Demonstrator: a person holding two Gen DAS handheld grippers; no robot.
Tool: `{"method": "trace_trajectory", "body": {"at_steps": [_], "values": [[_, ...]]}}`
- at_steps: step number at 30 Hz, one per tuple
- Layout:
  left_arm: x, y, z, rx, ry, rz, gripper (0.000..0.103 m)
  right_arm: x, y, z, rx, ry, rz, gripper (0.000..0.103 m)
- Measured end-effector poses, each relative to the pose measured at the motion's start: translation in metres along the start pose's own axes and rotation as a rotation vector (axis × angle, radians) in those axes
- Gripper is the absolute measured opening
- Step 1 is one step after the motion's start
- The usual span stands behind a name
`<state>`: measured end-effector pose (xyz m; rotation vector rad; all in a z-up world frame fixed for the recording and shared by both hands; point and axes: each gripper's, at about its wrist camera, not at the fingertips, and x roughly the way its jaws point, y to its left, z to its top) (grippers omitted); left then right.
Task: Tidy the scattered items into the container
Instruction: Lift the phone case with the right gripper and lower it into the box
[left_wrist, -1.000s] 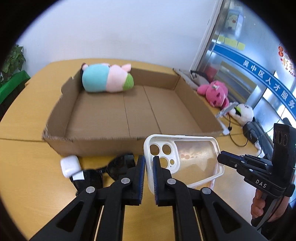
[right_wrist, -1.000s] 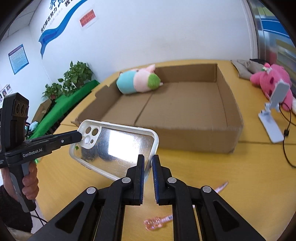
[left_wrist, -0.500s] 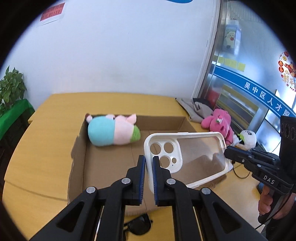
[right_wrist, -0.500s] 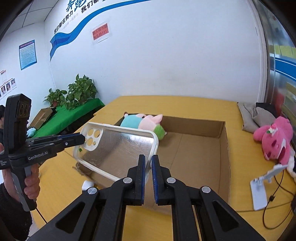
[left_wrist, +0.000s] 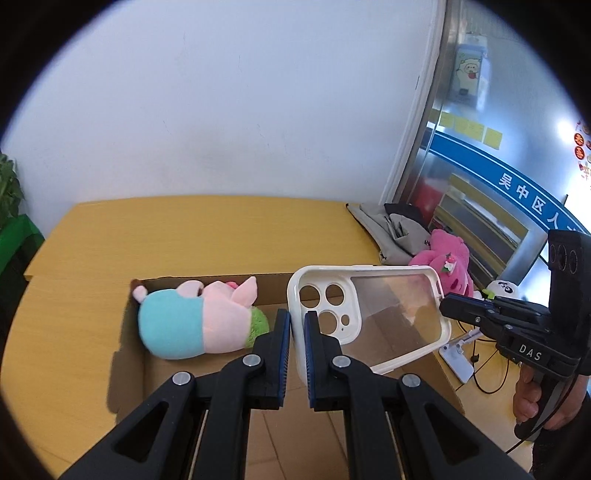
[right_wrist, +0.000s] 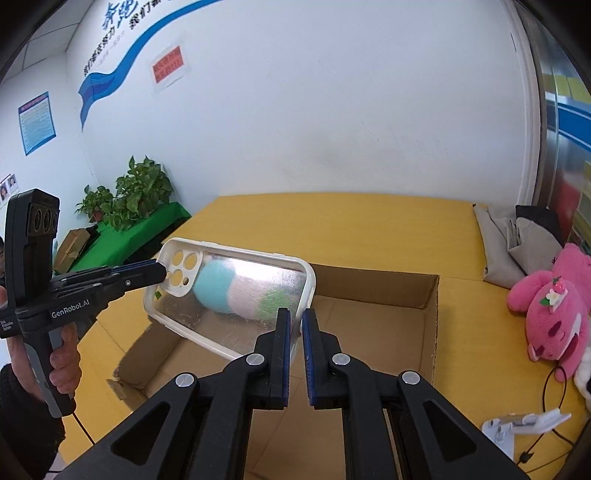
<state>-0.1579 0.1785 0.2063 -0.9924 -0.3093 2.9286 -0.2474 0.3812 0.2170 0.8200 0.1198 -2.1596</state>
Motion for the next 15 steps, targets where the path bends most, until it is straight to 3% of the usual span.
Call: {"method": "trace_trajectory", "body": {"at_steps": [7,15], "values": [[0.067,0.008,0.004,-0.032,0.094,-0.013,0.007,0.052,-0.046,0.012,0.057,0.087,-0.029,0.007],[0.13,0.007,0.012,-0.02,0.194,0.037,0.007,0.116,-0.084,0.012,0.074,0.214,-0.095,0.006]]}}
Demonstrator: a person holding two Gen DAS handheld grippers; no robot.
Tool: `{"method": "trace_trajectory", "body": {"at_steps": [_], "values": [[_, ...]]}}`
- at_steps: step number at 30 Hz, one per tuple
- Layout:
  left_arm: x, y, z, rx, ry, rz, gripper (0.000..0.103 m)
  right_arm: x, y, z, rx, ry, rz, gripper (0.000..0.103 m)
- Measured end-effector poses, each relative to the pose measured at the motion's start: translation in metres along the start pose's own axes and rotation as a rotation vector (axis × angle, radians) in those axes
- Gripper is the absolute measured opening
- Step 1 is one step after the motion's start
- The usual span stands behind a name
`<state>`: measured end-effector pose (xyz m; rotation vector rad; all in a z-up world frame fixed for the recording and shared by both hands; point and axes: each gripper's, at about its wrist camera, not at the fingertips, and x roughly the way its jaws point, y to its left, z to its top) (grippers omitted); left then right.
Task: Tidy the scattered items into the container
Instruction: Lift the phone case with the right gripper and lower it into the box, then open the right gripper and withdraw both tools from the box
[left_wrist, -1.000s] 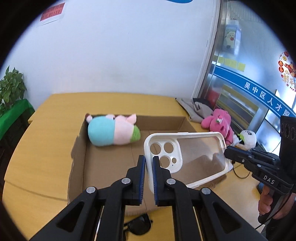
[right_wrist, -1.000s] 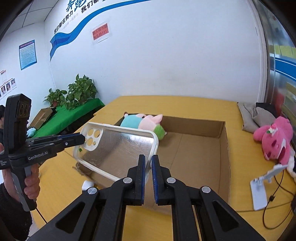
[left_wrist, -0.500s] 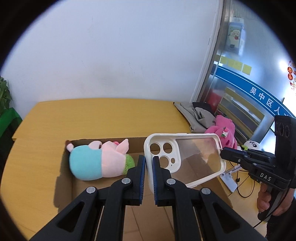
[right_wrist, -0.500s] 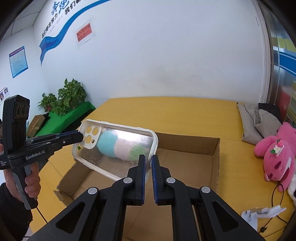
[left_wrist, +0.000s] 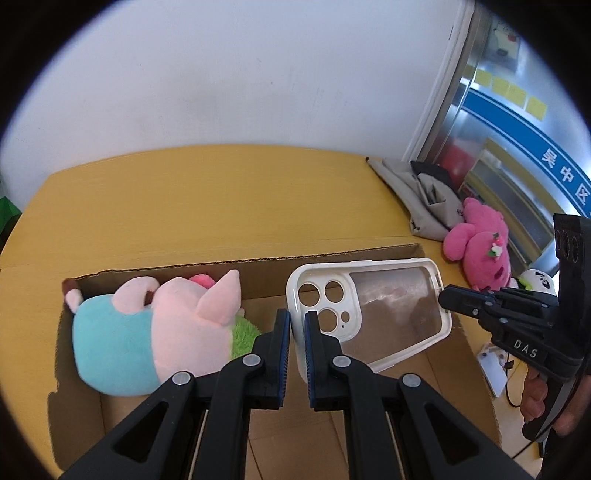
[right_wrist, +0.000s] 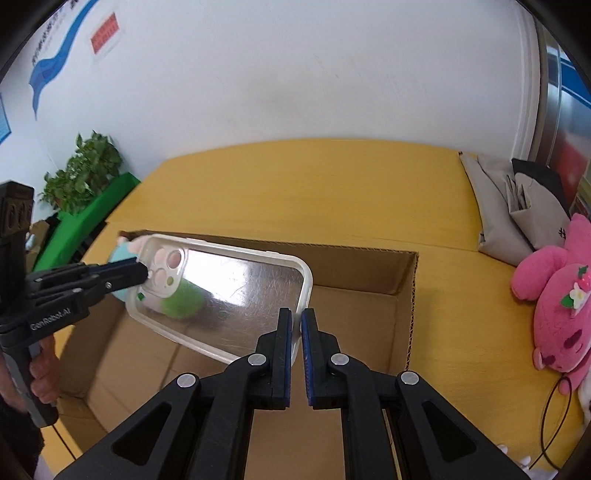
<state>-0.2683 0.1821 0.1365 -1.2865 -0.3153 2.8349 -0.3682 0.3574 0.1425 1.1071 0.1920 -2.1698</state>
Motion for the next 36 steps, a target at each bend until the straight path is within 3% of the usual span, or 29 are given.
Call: {"method": "trace_trajectory", "body": {"at_steps": [13,23,27,28,30,32,33,34,35,36], "values": [[0.095,0.005,-0.001,0.008,0.198,0.125,0.007,0.094,-0.026,0.0,0.03,0.185,-0.16,0.006],[0.115,0.0,-0.002,0.048,0.263,0.175,0.007,0.122,-0.024,-0.008,-0.017,0.262,-0.254,0.006],[0.113,-0.003,-0.004,0.083,0.257,0.199,0.009,0.12,-0.025,-0.009,-0.019,0.25,-0.275,0.006],[0.11,-0.002,-0.004,0.081,0.251,0.19,0.013,0.117,-0.025,-0.008,-0.02,0.236,-0.276,0.009],[0.103,-0.003,-0.001,0.106,0.248,0.158,0.026,0.108,-0.02,-0.007,-0.036,0.207,-0.262,0.026],[0.087,-0.006,0.002,0.136,0.217,0.133,0.033,0.097,-0.012,-0.006,-0.051,0.185,-0.207,0.056],[0.073,-0.006,0.003,0.13,0.186,0.117,0.033,0.09,-0.006,-0.007,-0.073,0.169,-0.214,0.064],[0.058,-0.005,0.004,0.119,0.152,0.097,0.035,0.083,0.0,-0.006,-0.093,0.143,-0.246,0.086],[0.039,-0.003,0.004,0.106,0.116,0.078,0.036,0.072,0.007,-0.008,-0.114,0.1,-0.275,0.098],[0.02,-0.002,0.004,0.098,0.077,0.063,0.04,0.06,0.014,-0.01,-0.127,0.062,-0.271,0.099]]}}
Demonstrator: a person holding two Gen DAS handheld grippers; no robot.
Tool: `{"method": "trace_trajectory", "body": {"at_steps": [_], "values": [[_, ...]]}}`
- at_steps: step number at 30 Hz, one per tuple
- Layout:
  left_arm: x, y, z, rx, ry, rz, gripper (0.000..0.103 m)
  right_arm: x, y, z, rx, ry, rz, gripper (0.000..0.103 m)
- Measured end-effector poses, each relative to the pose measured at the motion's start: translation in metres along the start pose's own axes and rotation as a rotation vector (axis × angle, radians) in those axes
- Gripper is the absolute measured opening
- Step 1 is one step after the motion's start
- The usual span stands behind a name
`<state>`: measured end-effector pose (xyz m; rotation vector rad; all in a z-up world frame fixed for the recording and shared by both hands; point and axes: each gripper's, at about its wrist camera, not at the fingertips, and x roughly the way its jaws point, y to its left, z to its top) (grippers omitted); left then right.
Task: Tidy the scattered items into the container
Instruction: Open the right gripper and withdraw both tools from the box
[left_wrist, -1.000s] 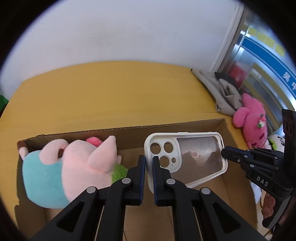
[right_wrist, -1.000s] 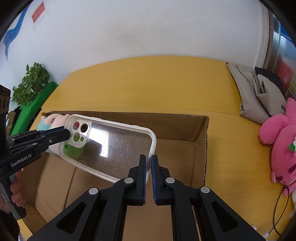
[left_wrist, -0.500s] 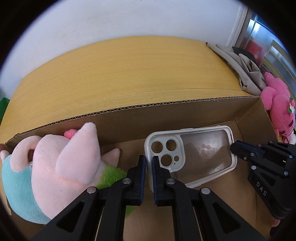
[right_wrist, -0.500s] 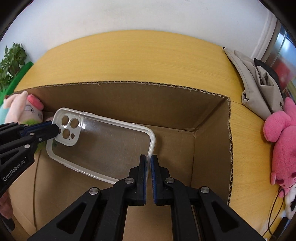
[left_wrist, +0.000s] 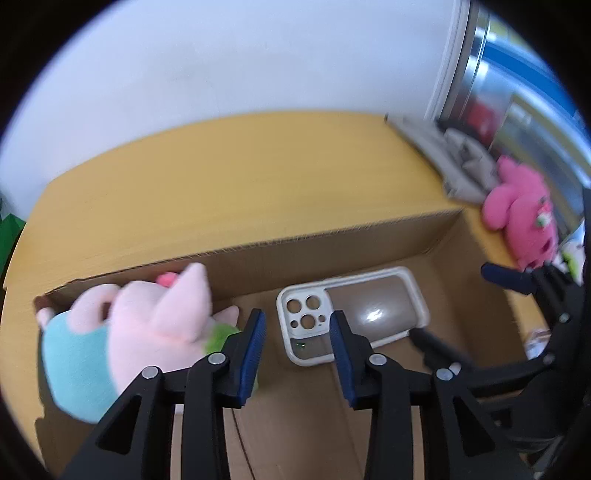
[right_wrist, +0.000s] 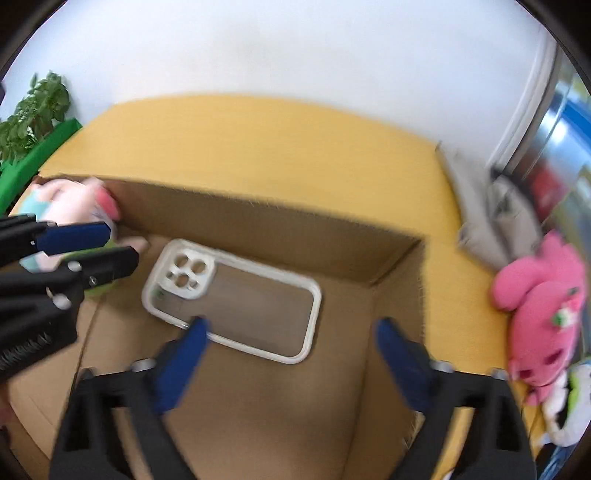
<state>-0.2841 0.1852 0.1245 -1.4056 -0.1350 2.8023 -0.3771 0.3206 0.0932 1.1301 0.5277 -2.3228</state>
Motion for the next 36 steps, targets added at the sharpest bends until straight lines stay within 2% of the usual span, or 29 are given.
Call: {"method": "trace_trajectory", "body": {"at_steps": [2,6,9,12,14,17,21,27,32,36], "values": [[-0.04,0.003,-0.007,0.004,-0.08,-0.002,0.049,-0.03,0.005,-0.009,0.005,-0.056,0.067,0.099],[-0.124,0.001,-0.039,0.047,-0.262,0.037,0.082,-0.103,0.011,-0.047,0.067,-0.182,0.147,0.103],[-0.183,-0.005,-0.093,0.053,-0.39,0.08,0.083,-0.14,0.025,-0.076,0.108,-0.233,0.185,0.103],[-0.209,-0.017,-0.146,0.038,-0.443,0.132,0.084,-0.166,0.043,-0.115,0.157,-0.261,0.205,0.103],[-0.215,-0.02,-0.173,-0.028,-0.435,0.127,0.084,-0.173,0.053,-0.131,0.165,-0.263,0.211,0.103],[-0.212,-0.019,-0.201,-0.09,-0.362,0.033,0.084,-0.187,0.071,-0.157,0.132,-0.267,0.191,0.103],[-0.223,-0.014,-0.225,-0.151,-0.36,0.074,0.084,-0.203,0.081,-0.183,0.128,-0.273,0.158,0.103],[-0.249,-0.023,-0.244,-0.127,-0.401,0.082,0.084,-0.23,0.087,-0.207,0.122,-0.304,0.097,0.103],[-0.259,-0.029,-0.251,-0.111,-0.419,0.074,0.084,-0.244,0.092,-0.218,0.125,-0.311,0.084,0.103],[-0.26,-0.03,-0.252,-0.119,-0.414,0.028,0.084,-0.249,0.093,-0.222,0.123,-0.316,0.074,0.103]]}}
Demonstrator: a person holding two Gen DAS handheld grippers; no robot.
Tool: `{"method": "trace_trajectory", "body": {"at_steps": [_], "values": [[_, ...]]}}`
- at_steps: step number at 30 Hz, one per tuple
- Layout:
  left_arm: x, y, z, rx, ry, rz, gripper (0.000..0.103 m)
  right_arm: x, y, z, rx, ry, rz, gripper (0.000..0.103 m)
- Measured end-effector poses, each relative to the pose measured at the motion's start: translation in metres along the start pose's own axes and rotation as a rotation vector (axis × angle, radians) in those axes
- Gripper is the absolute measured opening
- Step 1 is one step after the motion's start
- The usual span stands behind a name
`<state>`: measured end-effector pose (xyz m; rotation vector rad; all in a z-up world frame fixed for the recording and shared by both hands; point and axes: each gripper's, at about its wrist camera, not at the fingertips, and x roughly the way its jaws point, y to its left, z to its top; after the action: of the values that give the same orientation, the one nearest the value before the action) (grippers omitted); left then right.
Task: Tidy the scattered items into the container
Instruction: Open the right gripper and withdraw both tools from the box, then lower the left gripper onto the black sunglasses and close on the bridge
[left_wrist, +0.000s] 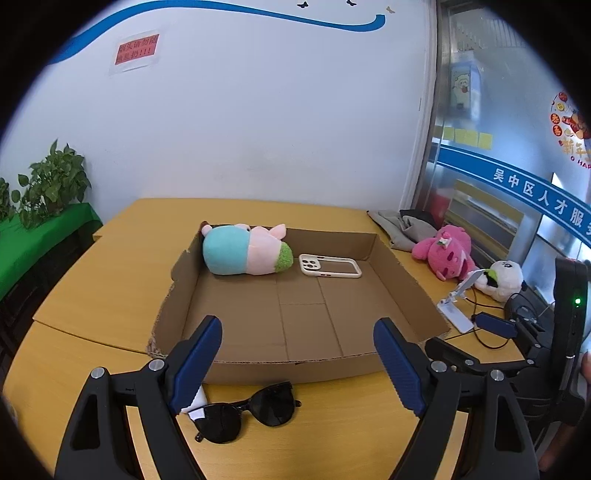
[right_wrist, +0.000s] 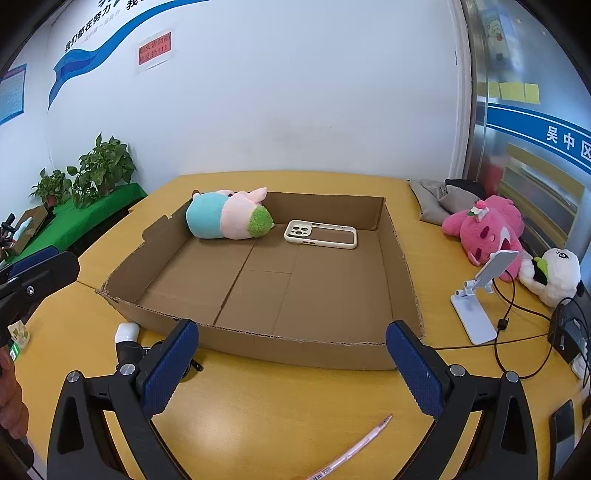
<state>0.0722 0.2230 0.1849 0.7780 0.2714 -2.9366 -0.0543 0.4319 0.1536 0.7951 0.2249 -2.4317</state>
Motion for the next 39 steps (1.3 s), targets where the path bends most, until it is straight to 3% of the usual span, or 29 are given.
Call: {"method": "trace_trajectory", "body": {"at_steps": [3,10,26,34,39], "values": [[0.002,-0.001,0.0,-0.006,0.009,-0.028,0.084,-0.001,-0.001,0.002,0.005,0.0,0.006,0.103],[0.012,0.002,-0.002,-0.01,0.006,-0.011,0.084,0.009,0.002,0.004,-0.003,0.019,0.016,0.103],[0.042,0.02,-0.017,-0.028,0.081,0.012,0.084,0.046,0.0,0.002,-0.002,0.09,0.065,0.103],[0.049,0.044,-0.044,-0.006,0.151,0.019,0.084,0.06,-0.005,-0.008,0.002,0.136,0.109,0.103],[0.057,0.061,-0.069,0.029,0.219,0.034,0.084,0.073,-0.009,-0.026,0.036,0.21,0.142,0.103]]}}
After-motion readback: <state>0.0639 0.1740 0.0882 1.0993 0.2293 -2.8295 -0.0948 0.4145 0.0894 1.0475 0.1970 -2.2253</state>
